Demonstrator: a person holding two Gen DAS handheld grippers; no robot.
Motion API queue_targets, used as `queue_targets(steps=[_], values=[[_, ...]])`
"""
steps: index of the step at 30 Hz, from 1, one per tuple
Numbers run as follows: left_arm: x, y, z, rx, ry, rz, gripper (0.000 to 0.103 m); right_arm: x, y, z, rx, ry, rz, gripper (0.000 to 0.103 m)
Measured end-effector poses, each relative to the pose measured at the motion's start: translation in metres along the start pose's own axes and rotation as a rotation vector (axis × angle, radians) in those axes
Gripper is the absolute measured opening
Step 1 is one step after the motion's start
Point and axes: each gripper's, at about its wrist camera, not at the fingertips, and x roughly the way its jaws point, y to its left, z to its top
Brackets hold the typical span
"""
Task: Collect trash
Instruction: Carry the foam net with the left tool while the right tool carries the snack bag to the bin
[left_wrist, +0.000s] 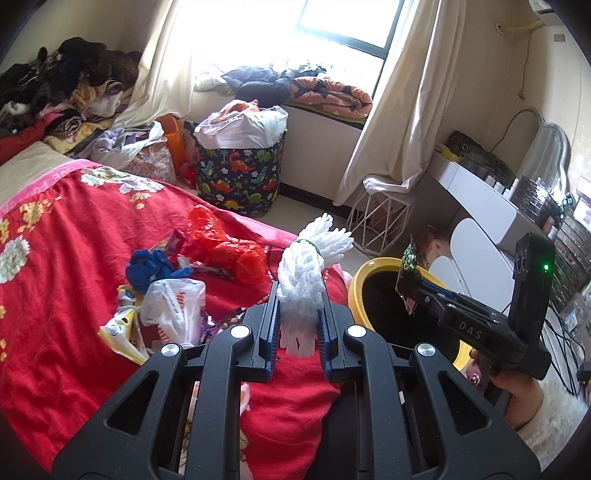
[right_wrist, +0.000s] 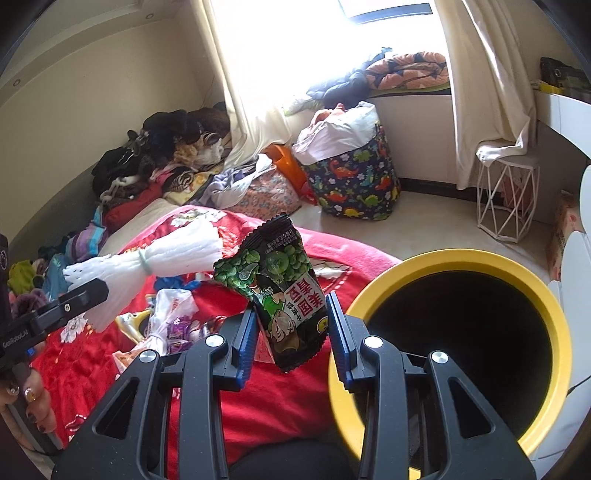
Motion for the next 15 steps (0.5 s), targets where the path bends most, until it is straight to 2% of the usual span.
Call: queue_targets(steps=[15], values=[[0.012,-0.031,-0.005,0.055,0.024,-0.039,0.012,-0.018,-0.04,-0.001,0.083,-0.038,-0.056,0.033]])
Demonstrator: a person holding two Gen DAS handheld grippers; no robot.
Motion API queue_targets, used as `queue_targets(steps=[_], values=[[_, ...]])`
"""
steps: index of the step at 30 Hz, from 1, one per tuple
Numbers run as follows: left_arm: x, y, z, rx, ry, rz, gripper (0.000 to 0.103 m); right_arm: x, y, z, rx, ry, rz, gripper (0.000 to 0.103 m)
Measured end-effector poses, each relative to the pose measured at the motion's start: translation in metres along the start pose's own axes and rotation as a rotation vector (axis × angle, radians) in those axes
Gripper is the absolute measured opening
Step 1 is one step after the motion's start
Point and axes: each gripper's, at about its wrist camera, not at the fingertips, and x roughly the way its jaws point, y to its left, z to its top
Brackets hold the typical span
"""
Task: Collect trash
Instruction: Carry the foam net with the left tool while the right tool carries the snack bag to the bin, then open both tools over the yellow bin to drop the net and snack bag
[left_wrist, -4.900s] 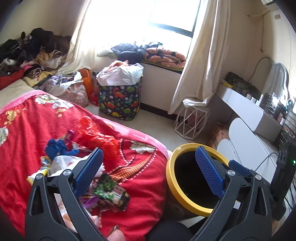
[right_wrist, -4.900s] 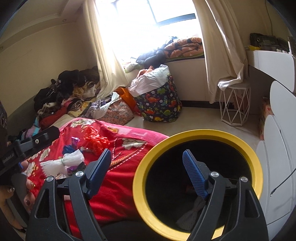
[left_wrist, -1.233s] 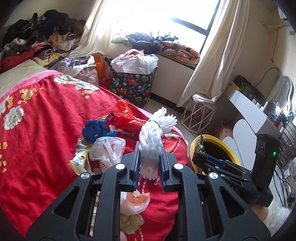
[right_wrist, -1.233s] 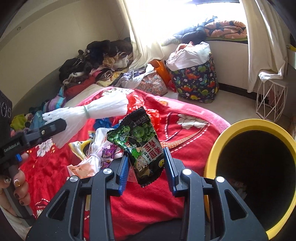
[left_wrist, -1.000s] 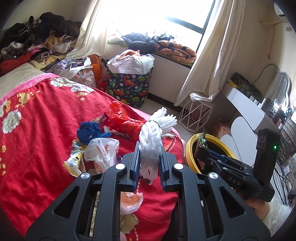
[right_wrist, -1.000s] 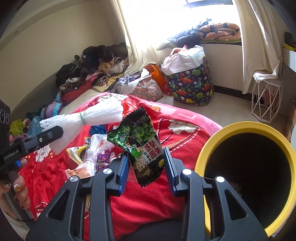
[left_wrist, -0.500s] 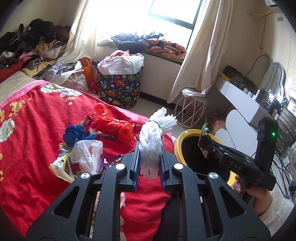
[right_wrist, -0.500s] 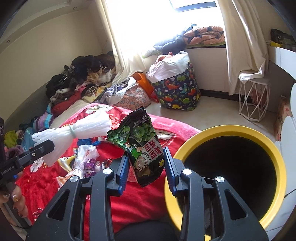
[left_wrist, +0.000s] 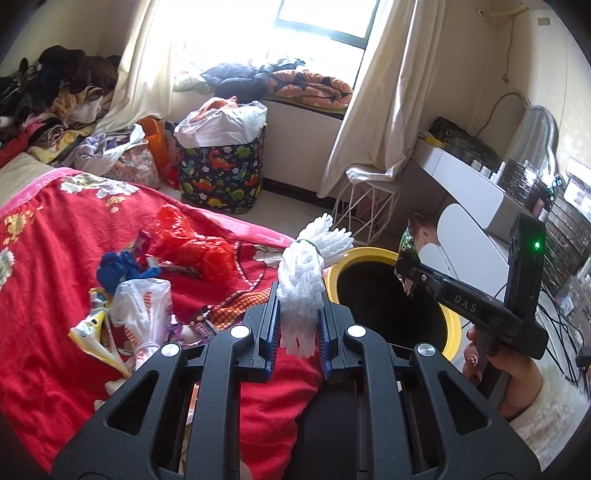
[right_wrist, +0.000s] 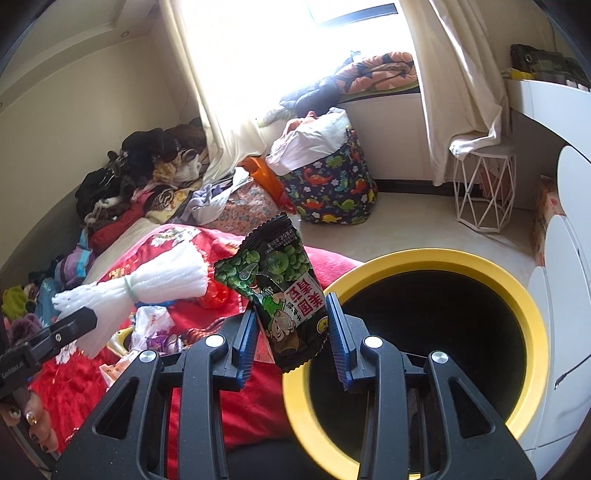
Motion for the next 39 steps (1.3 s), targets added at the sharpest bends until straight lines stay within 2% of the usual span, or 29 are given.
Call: queue_targets(steps=[18,33,39], values=[[0.028,-0.038,-0.008,0.061,0.053,-0.058,0.012,-0.009,-0.046,0.0,0.108,-0.024,-0.071,0.033],[0.067,-0.07,-0.018,0.104,0.119,-0.105,0.012,-0.005,-0.084,-0.01,0.198,0.0,-0.138,0.035],[0.085,-0.08,-0.022,0.134,0.148,-0.102,0.012,-0.004,-0.095,-0.014,0.219,0.005,-0.153,0.035]])
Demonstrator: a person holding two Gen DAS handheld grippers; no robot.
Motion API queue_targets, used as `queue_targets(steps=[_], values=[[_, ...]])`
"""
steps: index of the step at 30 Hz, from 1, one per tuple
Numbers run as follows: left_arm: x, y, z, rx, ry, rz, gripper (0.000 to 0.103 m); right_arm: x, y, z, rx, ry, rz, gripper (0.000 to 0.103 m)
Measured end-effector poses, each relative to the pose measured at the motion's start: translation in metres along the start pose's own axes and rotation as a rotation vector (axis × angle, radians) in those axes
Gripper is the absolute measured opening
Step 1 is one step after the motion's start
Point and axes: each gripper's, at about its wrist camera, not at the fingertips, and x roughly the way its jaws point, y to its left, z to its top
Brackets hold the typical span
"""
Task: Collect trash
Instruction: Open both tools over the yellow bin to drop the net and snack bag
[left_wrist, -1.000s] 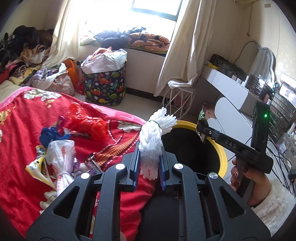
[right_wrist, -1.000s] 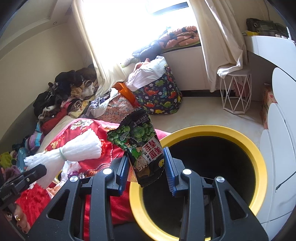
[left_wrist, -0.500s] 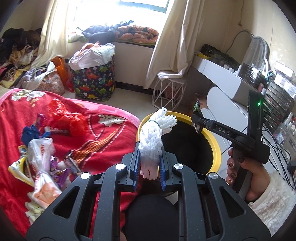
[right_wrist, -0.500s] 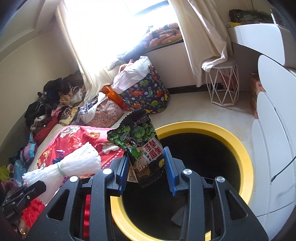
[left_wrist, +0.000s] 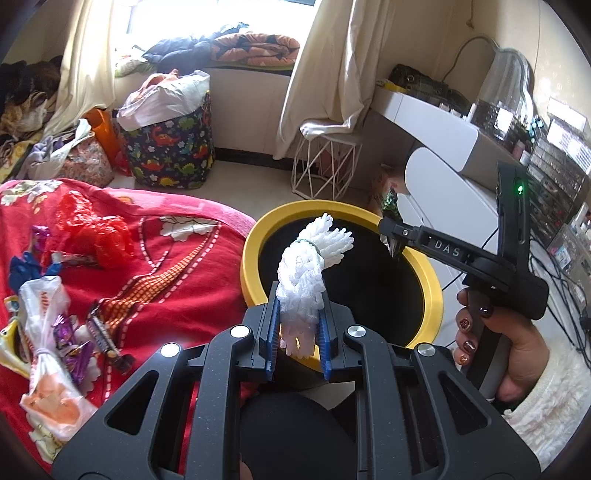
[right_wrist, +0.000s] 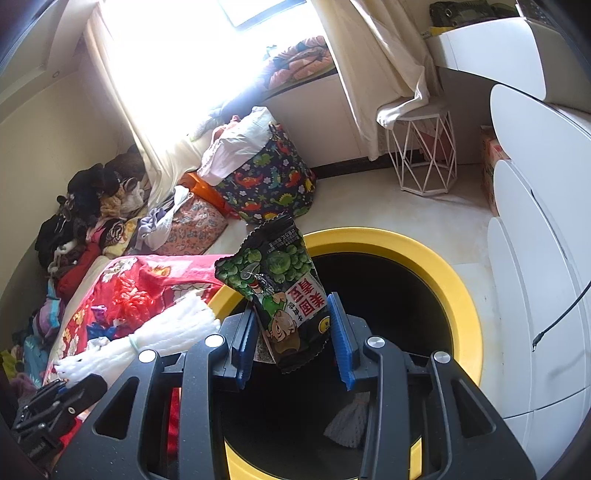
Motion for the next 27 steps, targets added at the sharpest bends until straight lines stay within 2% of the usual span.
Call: queue_targets(steps=[11,14,16,18,19,20,22,23,25,27], values=[[0.032,-0.012,0.001,0.023,0.052,-0.01,0.012,0.004,-0.02,-0.001,0.044,0.005,-0.016,0.039],[0.038,-0.012,0.002,0.028,0.063,-0.016,0.012,0.004,-0.024,0.0,0.049,0.001,-0.023,0.046],[0.042,-0.013,0.002,0.029,0.069,-0.018,0.013,0.004,-0.028,0.001,0.056,-0.002,-0.027,0.055],[0.047,-0.011,0.003,0.017,0.081,-0.034,0.026,0.004,-0.031,0.001,0.069,-0.005,-0.034,0.062],[0.048,-0.011,0.003,0.006,0.081,-0.037,0.044,0.004,-0.033,0.001,0.078,-0.005,-0.033,0.064],[0.048,-0.01,0.003,-0.004,0.077,-0.04,0.057,0.004,-0.034,0.0,0.081,-0.006,-0.036,0.064],[0.045,-0.008,0.003,-0.02,0.063,-0.042,0.07,0.005,-0.034,0.0,0.08,-0.007,-0.049,0.068],[0.043,-0.008,0.002,-0.025,0.057,-0.04,0.083,0.005,-0.034,0.0,0.079,-0.007,-0.052,0.07],[0.038,-0.005,0.003,-0.04,0.037,-0.041,0.092,0.005,-0.033,0.0,0.074,-0.009,-0.06,0.077],[0.034,-0.002,0.004,-0.058,0.026,-0.035,0.092,0.005,-0.032,-0.001,0.074,-0.011,-0.06,0.078]])
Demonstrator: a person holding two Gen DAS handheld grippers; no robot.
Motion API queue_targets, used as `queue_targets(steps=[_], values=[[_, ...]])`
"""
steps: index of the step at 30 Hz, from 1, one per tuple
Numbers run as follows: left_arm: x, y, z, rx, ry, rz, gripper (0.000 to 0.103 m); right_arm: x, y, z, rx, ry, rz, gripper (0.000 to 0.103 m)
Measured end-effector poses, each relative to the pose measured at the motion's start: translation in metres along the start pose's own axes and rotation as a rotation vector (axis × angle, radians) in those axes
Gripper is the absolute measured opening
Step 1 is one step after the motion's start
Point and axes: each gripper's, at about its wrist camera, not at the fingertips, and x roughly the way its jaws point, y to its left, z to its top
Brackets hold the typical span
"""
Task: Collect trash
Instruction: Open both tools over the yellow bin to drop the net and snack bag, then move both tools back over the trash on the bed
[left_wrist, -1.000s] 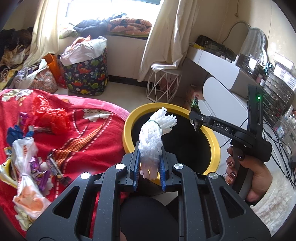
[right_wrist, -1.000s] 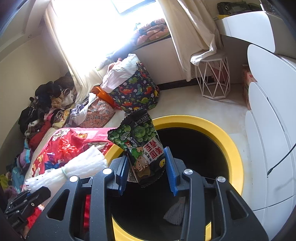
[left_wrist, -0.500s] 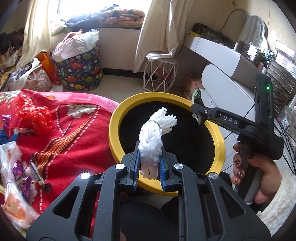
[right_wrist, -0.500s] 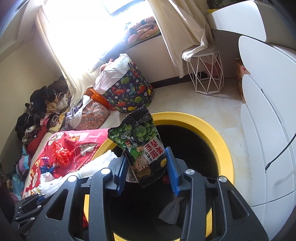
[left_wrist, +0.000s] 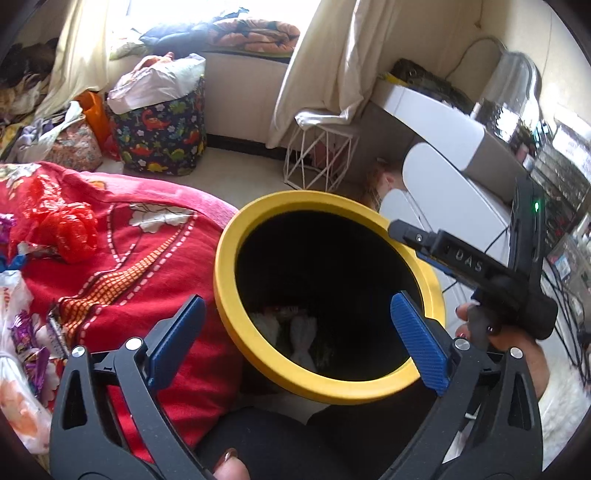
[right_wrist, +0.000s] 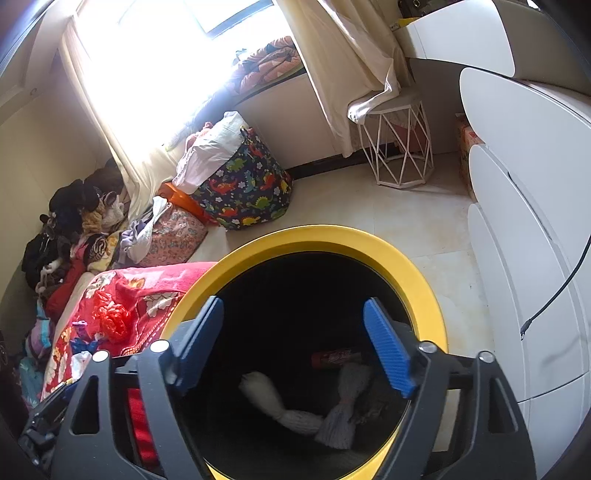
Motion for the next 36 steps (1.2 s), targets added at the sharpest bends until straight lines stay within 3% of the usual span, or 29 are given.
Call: queue_targets(steps=[12,36], values=[[-0.033,0.018,0.006,-0.056,-0.079,0.055,0.092,-0.004,0.022,-0.004,-0.069,-0.003,-0.001,0.082],[-0.101,0.069,0.016,-0.13,-0.23,0.164,0.092,-0.029,0.094,-0.012,-0.217,-0.057,0.082,0.086]])
